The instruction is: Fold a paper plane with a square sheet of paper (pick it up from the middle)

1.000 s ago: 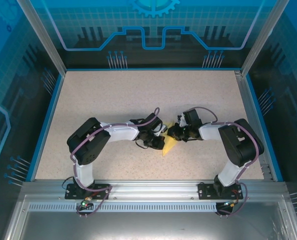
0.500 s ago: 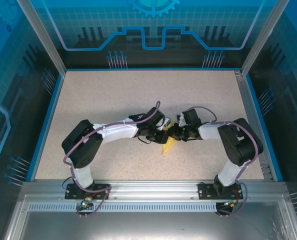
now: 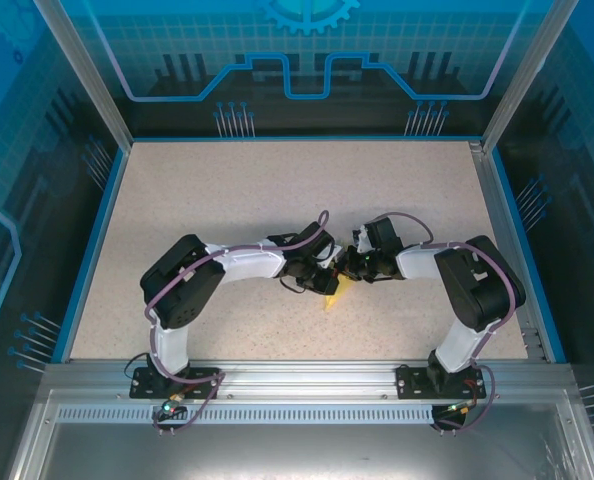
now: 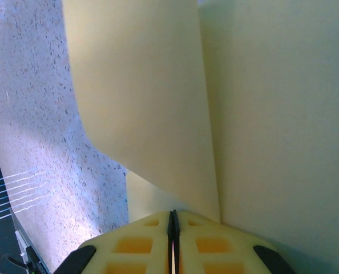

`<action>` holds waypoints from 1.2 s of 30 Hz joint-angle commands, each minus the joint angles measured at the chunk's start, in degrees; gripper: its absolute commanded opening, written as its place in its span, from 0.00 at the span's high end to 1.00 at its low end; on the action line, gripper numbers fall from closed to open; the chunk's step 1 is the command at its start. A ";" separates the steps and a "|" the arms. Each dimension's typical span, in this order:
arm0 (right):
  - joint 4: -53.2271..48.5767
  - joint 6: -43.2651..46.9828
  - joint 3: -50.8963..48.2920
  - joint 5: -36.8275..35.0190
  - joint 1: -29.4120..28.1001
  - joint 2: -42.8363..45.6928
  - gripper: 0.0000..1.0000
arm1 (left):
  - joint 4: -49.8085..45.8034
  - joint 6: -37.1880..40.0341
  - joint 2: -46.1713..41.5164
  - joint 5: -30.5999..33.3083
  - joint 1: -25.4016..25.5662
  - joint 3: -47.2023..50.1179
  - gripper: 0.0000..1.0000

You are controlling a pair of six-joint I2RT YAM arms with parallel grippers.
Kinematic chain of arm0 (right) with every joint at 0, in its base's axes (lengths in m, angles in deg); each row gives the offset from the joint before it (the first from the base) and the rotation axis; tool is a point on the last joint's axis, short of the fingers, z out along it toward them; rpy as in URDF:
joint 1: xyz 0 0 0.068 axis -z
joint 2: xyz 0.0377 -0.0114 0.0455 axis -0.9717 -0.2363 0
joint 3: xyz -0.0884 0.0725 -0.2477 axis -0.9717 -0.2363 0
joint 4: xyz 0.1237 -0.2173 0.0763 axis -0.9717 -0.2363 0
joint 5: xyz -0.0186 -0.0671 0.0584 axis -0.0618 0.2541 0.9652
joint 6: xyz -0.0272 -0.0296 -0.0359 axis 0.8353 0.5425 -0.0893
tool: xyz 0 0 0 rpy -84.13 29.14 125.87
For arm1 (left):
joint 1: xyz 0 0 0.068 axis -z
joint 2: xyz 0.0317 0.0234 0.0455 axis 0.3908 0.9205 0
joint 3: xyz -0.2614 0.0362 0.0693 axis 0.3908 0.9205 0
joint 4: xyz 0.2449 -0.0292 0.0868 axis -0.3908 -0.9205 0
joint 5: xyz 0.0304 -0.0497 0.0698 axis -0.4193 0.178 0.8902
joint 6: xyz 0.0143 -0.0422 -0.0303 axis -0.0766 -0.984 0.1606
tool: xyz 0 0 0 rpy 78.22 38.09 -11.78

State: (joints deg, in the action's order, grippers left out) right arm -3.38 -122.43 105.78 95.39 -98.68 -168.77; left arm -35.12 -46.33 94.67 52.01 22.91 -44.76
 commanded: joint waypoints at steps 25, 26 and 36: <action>-4.50 0.67 -2.17 -2.89 -0.77 -2.69 0.89 | 4.03 2.23 -4.78 1.16 2.29 11.79 1.00; -4.51 0.66 -2.26 -3.04 -0.77 -2.82 0.89 | 4.19 2.18 -5.09 1.15 2.50 12.13 1.00; -4.34 0.31 -2.88 -4.36 -0.59 -2.78 0.89 | 4.02 2.01 -8.67 3.25 6.56 15.24 1.00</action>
State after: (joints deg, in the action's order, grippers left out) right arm -2.27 -122.37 105.34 95.85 -98.83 -168.99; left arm -27.04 -46.03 87.48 55.15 27.24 -31.32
